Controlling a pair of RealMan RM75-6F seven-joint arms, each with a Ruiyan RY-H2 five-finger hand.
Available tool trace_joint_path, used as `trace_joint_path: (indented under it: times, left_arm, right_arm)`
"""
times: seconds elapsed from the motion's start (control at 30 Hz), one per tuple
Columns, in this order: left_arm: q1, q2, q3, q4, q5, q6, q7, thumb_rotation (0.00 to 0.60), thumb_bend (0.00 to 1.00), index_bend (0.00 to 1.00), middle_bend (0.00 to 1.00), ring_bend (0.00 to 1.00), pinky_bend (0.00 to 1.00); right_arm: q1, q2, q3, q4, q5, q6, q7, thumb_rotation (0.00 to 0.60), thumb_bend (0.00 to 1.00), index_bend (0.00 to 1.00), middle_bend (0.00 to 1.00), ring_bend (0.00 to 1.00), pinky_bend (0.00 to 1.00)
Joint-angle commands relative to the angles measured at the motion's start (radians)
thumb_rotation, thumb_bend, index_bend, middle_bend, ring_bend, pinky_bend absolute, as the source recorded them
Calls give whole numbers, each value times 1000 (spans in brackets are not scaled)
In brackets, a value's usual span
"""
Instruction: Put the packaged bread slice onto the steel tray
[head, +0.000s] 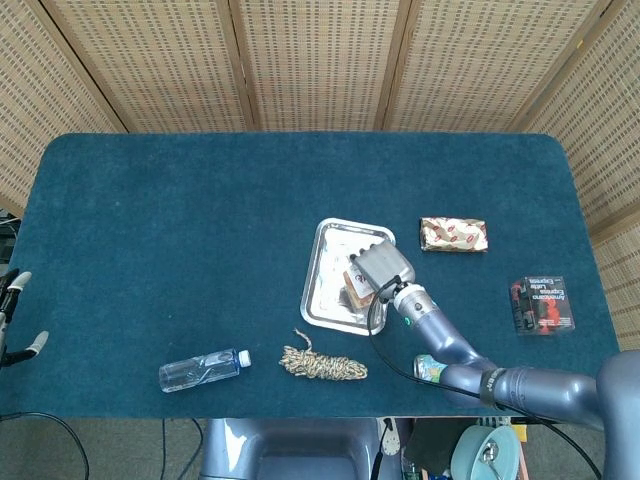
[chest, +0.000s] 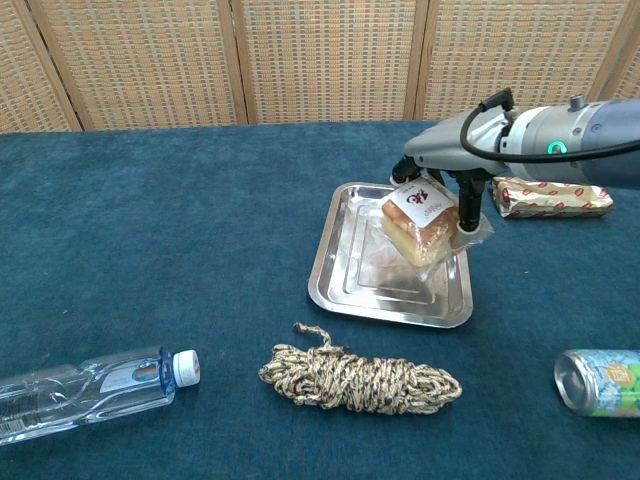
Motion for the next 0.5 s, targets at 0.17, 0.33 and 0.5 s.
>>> trace_joint_path:
  times: [0.17,0.33,0.5]
  left_arm:
    - [2,5,-2,6,-4,-2,-9,600,316,0,0,0,0]
    - [4,3,-2,12,-12,-10,-14,600,317,0,0,0,0]
    - [6,1,-3,19,-14,-11,-23,600,317,0,0,0,0]
  right_arm:
    - [55,-50,2,95,-4,-62,59,600,145,440,456,392,537]
    - [66,-63,-8,127,-17,-79,96,600,146,440,456,392,537]
    - [81,-77,-19,161,-25,-94,122,600,146,439,456,392,537]
